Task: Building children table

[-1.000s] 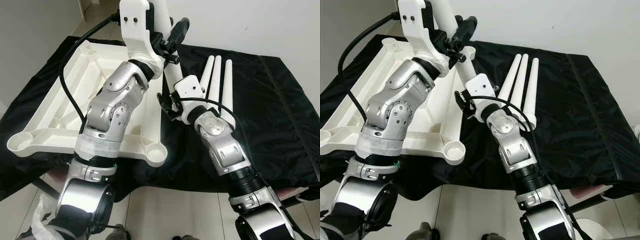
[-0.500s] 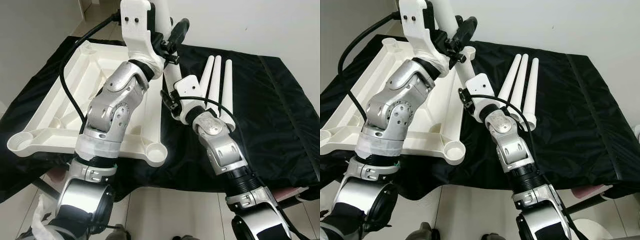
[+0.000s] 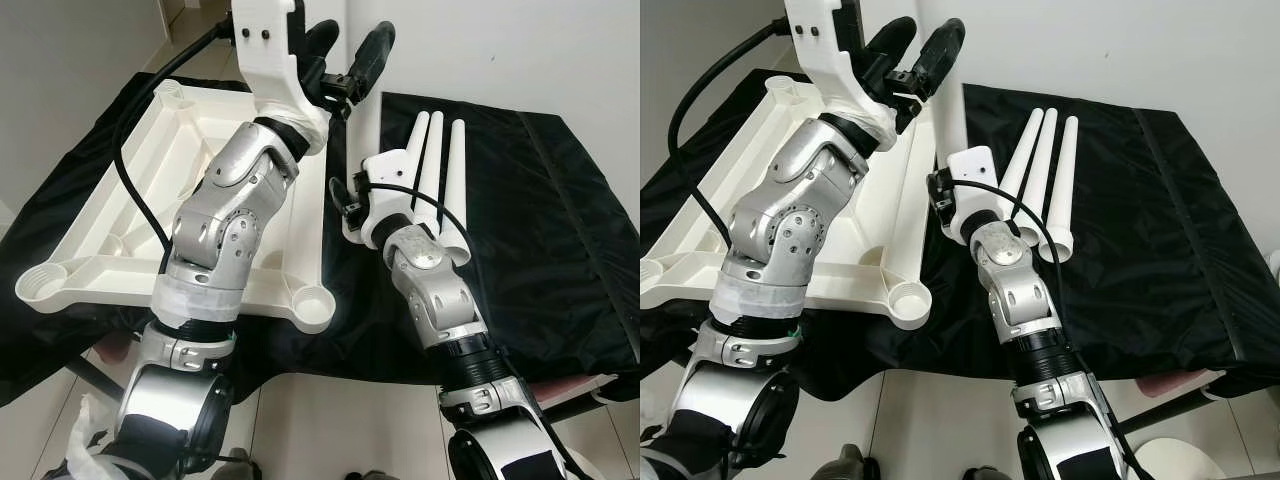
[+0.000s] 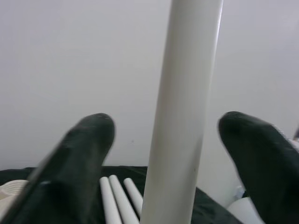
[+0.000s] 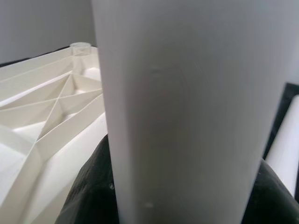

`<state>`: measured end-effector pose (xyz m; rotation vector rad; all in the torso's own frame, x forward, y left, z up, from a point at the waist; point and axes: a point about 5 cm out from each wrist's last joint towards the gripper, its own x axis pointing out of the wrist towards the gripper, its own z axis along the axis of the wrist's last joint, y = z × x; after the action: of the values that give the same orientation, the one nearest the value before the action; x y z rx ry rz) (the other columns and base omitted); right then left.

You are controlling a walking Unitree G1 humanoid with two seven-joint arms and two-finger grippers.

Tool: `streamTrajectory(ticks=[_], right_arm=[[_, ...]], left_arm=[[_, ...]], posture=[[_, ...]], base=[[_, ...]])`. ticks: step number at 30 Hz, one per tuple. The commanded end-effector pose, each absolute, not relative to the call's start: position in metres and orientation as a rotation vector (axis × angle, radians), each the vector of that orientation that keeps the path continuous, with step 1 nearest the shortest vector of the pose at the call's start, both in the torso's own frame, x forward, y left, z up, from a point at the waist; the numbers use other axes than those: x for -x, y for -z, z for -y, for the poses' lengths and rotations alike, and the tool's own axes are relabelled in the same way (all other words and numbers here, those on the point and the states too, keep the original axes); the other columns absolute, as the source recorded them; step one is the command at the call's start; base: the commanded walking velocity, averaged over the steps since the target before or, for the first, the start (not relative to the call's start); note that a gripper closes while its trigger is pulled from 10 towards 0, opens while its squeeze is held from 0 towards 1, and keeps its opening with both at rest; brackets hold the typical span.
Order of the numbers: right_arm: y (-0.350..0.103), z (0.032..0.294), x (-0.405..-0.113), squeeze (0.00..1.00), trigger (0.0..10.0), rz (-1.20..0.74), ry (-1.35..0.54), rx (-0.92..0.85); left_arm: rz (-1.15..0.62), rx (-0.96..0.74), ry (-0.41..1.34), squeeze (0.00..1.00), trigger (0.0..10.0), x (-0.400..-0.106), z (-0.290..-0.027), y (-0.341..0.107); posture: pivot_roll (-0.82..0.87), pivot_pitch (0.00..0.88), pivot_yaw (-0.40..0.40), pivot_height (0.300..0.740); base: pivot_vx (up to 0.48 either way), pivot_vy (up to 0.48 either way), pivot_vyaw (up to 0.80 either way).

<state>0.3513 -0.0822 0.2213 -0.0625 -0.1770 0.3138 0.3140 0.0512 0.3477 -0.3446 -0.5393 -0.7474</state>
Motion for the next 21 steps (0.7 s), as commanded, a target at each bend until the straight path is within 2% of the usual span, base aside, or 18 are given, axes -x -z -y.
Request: streamTrajectory(ticks=[1,3,4,5,6,10,13,21], right_arm=[[-0.224,0.086,-0.353,0.0,10.0,0.172,-0.291,0.02],[-0.224,0.088,-0.354,0.0,10.0,0.169,-0.284,0.013],[-0.225,0.094,-0.355,0.0,10.0,0.173,-0.259,0.002],[-0.225,0.094,-0.355,0.0,10.0,0.173,-0.259,0.002],[-0.225,0.1,-0.356,0.0,10.0,0.177,-0.233,-0.017],[-0.226,0.112,-0.357,0.0,10.0,0.188,-0.163,-0.068],[-0.228,0.124,-0.349,0.0,10.0,0.248,-0.138,-0.097],[-0.223,0.138,-0.335,0.0,10.0,0.282,-0.164,-0.069]], left_arm=[[0.563,0.353,0.852,1.0,10.0,-0.306,-0.048,-0.352],[0.564,0.361,0.852,1.0,10.0,-0.305,-0.048,-0.354],[0.56,0.37,0.861,0.45,10.0,-0.305,-0.05,-0.353],[0.56,0.37,0.861,0.45,10.0,-0.305,-0.05,-0.353],[0.551,0.369,0.859,0.0,10.0,-0.305,-0.052,-0.352],[0.502,0.354,0.829,0.0,10.0,-0.31,-0.059,-0.339],[0.483,0.247,0.746,0.0,10.0,-0.315,-0.072,-0.317],[0.403,0.176,0.721,0.0,10.0,-0.317,-0.091,-0.29]], posture=[[0.05,0.076,-0.015,0.74],[0.05,0.076,-0.015,0.74],[0.06,0.077,-0.016,0.74],[0.06,0.077,-0.016,0.74],[0.06,0.079,-0.015,0.74],[0.05,0.08,-0.011,0.74],[0.06,0.084,-0.014,0.74],[0.05,0.092,-0.012,0.74]], base=[[0.0,0.0,0.0],[0.0,0.0,0.0],[0.0,0.0,0.0],[0.0,0.0,0.0],[0.0,0.0,0.0],[0.0,0.0,0.0],[0.0,0.0,0.0],[0.0,0.0,0.0]])
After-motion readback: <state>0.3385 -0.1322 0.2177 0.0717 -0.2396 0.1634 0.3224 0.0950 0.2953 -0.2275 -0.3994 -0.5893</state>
